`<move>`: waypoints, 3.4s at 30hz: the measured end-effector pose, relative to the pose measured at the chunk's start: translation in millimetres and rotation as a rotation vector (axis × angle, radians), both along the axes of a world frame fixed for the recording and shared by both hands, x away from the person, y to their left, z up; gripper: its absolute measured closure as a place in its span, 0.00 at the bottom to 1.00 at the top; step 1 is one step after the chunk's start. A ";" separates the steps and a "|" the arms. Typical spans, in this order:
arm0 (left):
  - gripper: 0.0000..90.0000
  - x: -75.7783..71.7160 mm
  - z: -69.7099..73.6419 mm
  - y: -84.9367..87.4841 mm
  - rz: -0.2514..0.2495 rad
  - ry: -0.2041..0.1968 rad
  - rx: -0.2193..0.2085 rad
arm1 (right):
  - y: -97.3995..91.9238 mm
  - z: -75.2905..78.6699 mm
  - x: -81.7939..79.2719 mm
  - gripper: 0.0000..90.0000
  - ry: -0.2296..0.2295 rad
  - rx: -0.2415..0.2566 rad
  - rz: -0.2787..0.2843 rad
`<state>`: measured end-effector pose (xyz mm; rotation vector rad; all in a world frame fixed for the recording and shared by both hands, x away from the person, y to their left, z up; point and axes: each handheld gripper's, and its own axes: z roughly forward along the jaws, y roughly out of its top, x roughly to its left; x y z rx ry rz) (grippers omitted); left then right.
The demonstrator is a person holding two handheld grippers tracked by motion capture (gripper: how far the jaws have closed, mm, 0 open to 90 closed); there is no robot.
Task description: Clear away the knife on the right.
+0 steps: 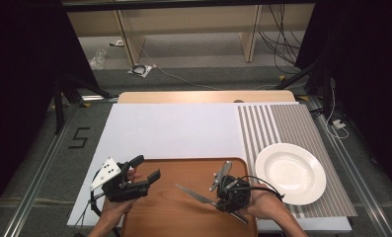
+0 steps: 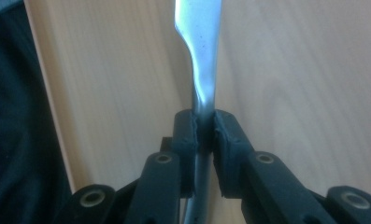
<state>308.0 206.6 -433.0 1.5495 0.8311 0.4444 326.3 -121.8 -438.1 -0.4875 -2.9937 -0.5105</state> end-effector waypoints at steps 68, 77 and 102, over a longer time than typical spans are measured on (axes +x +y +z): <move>0.20 -0.1 -0.4 -1.4 -0.008 0.003 0.007 | 19.1 -26.2 -26.7 1.00 -0.201 0.066 0.101; 0.20 -0.1 -0.3 -1.4 -0.008 0.002 0.007 | 9.3 -25.7 -18.6 1.00 -0.222 0.050 0.062; 0.20 -0.1 -0.1 -0.8 -0.006 0.001 0.008 | -11.8 -23.6 -5.0 1.00 -0.249 -0.001 -0.013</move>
